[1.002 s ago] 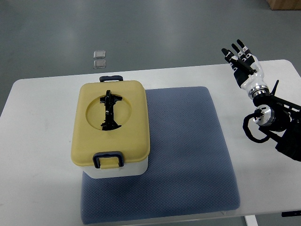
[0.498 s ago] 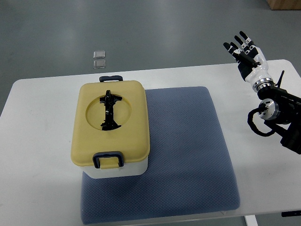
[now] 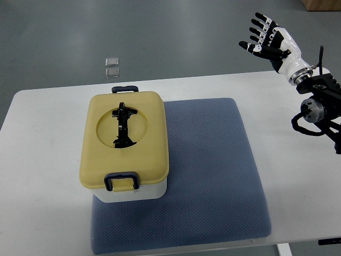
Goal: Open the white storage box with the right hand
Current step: 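Swing the right hand over the yellow lid of the white box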
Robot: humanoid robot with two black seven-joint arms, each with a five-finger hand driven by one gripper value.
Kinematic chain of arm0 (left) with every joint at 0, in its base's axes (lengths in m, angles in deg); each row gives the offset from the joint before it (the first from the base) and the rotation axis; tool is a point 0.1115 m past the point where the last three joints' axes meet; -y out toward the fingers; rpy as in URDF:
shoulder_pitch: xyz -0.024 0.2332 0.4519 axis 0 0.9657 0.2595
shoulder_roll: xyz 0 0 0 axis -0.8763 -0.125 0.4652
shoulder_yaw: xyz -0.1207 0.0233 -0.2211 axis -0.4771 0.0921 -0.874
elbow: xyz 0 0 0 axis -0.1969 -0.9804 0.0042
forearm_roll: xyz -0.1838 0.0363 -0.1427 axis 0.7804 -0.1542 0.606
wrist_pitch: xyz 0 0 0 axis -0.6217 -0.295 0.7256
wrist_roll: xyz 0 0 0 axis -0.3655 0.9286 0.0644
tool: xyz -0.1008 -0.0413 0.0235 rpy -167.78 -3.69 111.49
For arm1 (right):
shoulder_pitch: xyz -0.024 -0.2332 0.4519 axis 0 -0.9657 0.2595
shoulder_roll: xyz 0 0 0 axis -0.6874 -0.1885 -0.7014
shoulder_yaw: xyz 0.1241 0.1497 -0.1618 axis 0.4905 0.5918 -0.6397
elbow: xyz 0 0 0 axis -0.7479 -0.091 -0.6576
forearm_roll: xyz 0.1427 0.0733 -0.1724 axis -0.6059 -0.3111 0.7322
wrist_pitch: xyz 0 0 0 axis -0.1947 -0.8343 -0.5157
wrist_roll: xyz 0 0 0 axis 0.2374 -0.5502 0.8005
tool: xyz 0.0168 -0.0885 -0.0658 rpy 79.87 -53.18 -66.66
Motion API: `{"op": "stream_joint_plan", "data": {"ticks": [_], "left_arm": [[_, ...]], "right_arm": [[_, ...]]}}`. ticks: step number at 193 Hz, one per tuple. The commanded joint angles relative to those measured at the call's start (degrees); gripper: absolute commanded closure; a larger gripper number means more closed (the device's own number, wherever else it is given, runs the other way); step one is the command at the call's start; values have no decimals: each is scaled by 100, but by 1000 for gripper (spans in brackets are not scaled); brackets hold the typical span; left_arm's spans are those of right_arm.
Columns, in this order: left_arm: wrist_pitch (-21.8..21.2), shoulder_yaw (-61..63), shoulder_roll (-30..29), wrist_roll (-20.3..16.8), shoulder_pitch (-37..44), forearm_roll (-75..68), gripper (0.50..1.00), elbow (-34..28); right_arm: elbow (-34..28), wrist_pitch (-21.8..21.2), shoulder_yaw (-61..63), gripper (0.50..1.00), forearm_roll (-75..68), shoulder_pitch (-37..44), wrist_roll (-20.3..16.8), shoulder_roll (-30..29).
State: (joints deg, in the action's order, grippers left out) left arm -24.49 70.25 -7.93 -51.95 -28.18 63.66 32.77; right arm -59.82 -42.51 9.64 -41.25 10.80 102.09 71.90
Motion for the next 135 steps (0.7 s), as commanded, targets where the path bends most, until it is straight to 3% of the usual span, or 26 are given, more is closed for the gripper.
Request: {"op": "stream_joint_plan", "data": {"ticks": [1,56,96,135], "left_arm": [[-1,0,0,-1,0,-1,500,0],[-1,-9,0,7,0,-1,500,0],[-1,0,0,-1,0,-1,500,0],[-1,0,0,-1,0,-1,500,0]], "right_arm": [[-53,-78,-428,570,680,441,38,41],[-730,-210,-1167,572,2754,1839,30,-135],[-791,-219,-2001,572,4635,2823,47,-812],[-949,-219,-2670,576,5066,3623,109,-1225]]}}
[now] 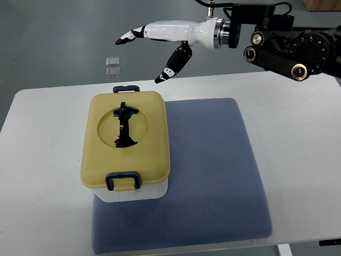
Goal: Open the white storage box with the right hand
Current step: 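Swing the right hand over the yellow lid of the white box, then lower the right hand and close fingers around the black lid handle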
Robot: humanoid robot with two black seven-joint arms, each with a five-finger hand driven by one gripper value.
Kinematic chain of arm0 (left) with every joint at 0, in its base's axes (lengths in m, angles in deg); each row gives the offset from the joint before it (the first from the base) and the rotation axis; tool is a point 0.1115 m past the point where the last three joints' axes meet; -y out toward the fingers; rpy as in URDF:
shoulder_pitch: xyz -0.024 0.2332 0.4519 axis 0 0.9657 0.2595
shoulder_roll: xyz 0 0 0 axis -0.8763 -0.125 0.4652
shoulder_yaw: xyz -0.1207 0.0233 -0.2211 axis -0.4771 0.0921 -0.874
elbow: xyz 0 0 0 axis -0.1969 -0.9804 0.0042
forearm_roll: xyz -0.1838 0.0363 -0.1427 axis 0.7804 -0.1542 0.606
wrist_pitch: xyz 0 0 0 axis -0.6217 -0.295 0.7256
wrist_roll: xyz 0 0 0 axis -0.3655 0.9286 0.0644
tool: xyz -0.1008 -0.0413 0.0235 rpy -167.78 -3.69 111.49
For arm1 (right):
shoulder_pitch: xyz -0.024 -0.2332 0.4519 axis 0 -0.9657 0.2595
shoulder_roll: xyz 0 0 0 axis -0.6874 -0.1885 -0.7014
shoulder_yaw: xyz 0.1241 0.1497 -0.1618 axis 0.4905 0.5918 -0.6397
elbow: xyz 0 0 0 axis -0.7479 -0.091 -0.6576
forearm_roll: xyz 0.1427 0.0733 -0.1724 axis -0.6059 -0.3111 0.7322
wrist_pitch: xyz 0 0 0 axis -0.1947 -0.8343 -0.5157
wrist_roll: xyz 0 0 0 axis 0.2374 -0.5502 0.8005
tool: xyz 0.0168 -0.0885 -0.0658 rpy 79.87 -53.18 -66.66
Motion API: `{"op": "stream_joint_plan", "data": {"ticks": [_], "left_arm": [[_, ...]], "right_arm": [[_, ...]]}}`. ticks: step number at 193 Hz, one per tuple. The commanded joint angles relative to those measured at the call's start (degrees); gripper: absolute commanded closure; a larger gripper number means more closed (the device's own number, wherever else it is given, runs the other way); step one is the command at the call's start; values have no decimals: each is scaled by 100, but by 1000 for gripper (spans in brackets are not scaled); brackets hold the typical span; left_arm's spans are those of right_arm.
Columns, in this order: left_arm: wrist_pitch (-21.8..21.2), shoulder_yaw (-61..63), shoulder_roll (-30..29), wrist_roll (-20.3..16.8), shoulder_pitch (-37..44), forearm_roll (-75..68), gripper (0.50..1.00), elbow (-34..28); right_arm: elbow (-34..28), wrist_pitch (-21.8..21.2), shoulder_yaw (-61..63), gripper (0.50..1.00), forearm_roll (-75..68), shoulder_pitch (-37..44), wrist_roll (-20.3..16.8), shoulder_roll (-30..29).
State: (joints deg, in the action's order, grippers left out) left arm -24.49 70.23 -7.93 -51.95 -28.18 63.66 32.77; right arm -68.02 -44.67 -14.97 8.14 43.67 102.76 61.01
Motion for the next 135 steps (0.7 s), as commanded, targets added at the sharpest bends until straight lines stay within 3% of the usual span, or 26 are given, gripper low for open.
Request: {"op": "stream_joint_plan", "data": {"ticks": [1,38,64,96,109,135], "left_arm": [[0,-6,0,-2,0,-1,500,0],[0,3,0,7,0,-1,500,0],[0,3,0,-2,0,-1,500,0],[0,3,0,7,0,-1,500,-9],[0,3,0,-2,0,-1,500,0],[0,-6,0,-2,0,-1,500,0]], "right_arm": [[-147,-2,-226,579,144,371,59,-145],[-929,-433,-288,591,627,872,175,-198],[-1009,-705,-305,591,1146,907,175,-216],[-1009,-696,-428,599,1260,889,175,-488],[-1009,-644,-437,640,1330,828,175,-532],[-1009,-635,-437,668,1410,722,175,-541]]}}
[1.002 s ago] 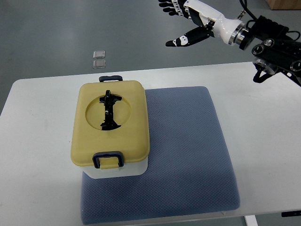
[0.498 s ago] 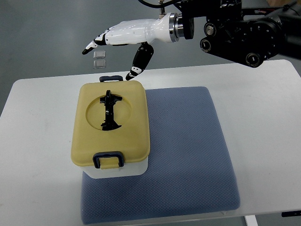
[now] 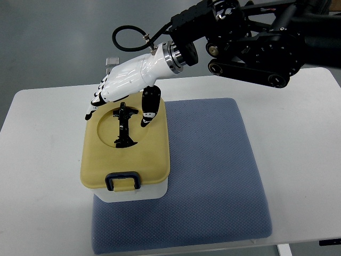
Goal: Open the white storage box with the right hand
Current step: 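Lower the right hand and close fingers around the black lid handle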
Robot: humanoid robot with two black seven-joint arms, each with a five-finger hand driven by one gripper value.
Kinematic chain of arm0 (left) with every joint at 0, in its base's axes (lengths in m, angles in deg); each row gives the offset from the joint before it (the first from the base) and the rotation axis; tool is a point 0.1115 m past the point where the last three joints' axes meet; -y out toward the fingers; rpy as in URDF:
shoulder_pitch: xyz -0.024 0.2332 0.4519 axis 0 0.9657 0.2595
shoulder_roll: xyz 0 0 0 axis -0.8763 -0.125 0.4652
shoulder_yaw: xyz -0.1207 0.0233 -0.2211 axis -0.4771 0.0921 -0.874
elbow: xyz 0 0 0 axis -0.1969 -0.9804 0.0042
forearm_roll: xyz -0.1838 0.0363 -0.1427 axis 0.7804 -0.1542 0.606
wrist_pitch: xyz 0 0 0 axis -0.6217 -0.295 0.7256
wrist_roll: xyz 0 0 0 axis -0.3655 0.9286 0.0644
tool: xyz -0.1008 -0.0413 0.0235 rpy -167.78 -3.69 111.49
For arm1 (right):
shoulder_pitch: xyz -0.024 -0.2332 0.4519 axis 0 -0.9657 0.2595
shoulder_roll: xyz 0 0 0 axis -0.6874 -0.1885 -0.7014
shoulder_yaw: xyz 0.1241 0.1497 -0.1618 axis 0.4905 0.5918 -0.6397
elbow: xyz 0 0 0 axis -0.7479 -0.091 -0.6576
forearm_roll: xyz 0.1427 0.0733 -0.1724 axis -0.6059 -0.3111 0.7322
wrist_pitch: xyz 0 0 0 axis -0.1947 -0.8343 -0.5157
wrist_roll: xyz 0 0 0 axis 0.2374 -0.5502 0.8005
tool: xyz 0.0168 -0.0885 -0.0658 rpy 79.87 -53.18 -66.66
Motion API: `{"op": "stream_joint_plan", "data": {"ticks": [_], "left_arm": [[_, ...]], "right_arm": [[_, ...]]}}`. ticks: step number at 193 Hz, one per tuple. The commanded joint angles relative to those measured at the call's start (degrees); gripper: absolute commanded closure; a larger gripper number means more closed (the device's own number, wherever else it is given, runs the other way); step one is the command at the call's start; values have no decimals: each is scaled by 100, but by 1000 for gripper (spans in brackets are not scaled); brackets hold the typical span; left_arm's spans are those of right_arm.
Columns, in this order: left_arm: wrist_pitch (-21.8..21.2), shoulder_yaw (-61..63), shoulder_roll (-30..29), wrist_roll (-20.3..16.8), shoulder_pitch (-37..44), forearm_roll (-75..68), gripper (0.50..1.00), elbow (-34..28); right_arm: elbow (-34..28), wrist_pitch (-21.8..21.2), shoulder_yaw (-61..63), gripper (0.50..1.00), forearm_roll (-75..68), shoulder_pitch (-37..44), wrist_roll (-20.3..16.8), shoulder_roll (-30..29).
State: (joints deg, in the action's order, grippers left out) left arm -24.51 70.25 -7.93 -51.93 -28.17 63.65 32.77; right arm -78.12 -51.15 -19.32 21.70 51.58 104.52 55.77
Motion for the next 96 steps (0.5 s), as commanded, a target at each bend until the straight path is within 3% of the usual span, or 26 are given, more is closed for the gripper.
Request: {"op": "stream_joint_plan", "data": {"ticks": [1,45,65,96], "left_arm": [[1,-9,0,-4,-1,0,500,0],[1,0,0,-4,-1,0,500,0],[1,0,0,-4,-1,0,500,0],[1,0,0,5,-1,0,500,0]], "right_arm": [[1,13,-3,668,54,-68,0,-16],[19,188,15,734,54,-165,0,-51],[27,241,15,738,54,-270,-204,-69],[36,250,24,758,62,-385,-222,-60]]}}
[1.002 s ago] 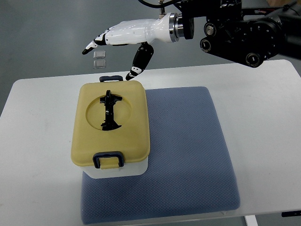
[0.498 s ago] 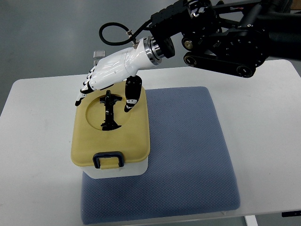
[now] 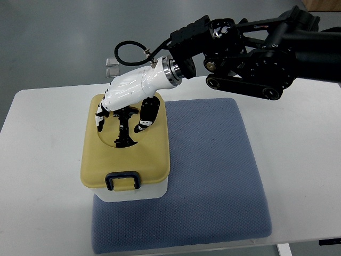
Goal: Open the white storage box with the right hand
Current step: 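Lower the right hand and close fingers around the black lid handle, then lift the yellow lid off the box with the right hand, then carry the lid away from the box and lower it onto the mat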
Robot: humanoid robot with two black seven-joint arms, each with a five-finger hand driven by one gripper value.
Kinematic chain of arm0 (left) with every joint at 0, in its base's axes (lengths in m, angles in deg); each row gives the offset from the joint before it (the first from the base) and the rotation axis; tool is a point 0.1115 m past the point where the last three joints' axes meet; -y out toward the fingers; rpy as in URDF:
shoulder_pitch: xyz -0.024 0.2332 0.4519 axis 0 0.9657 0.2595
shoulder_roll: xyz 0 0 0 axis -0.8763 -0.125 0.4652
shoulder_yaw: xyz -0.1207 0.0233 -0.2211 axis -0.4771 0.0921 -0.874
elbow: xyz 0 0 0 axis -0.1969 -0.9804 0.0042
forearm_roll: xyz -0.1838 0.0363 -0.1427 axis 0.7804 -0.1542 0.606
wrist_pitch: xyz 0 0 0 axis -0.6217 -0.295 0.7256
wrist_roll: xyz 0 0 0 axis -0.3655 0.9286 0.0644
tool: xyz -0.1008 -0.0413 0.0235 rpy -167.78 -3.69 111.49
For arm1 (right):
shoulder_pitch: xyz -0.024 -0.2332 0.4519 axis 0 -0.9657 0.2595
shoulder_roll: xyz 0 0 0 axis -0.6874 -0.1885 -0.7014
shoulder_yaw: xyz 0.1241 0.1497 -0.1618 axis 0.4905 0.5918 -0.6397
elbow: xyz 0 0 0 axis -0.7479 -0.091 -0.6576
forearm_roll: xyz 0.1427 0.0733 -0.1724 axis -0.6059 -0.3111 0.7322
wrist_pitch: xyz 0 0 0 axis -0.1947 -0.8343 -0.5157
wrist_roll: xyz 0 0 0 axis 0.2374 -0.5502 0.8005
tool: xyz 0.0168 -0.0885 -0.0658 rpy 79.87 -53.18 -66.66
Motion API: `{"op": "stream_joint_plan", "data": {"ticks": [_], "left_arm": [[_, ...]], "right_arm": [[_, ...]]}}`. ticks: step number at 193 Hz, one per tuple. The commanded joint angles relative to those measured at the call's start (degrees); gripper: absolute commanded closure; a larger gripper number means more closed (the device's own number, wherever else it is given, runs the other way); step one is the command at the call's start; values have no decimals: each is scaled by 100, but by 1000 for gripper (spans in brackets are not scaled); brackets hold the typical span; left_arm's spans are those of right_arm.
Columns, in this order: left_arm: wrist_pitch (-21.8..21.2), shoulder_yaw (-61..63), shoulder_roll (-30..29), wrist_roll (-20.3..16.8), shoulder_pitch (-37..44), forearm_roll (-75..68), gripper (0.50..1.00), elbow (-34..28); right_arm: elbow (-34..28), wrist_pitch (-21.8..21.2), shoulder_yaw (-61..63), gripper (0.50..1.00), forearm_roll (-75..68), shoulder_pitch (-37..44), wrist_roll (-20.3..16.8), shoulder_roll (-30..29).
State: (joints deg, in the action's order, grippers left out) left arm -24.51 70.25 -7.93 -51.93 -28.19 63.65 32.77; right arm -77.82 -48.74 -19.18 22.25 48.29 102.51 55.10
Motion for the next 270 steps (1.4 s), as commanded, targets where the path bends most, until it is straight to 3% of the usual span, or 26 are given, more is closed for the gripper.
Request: {"op": "stream_joint_plan", "data": {"ticks": [1,11,32,98,111,198,238,270], "left_arm": [[1,0,0,-4,1,0,500,0],[1,0,0,5,1,0,500,0],[1,0,0,-4,1,0,500,0],[1,0,0,-4,1,0,500,0],[1,0,0,-4,1,0,500,0],[1,0,0,-4,1,0,500,0],[1,0,0,5,1,0,500,0],[1,0,0,-4,1,0,500,0]], "right_arm": [[7,9,10,769,8,-56,-13,7],[7,9,10,832,8,-65,-13,7],[24,9,27,916,16,-65,-22,16],[24,-9,71,955,-1,-12,22,33],[24,-9,71,1000,-1,-21,31,16],[33,88,467,1000,-107,32,66,130],[33,114,810,1000,-116,5,75,622],[33,474,1223,1000,-318,-258,75,1255]]}}
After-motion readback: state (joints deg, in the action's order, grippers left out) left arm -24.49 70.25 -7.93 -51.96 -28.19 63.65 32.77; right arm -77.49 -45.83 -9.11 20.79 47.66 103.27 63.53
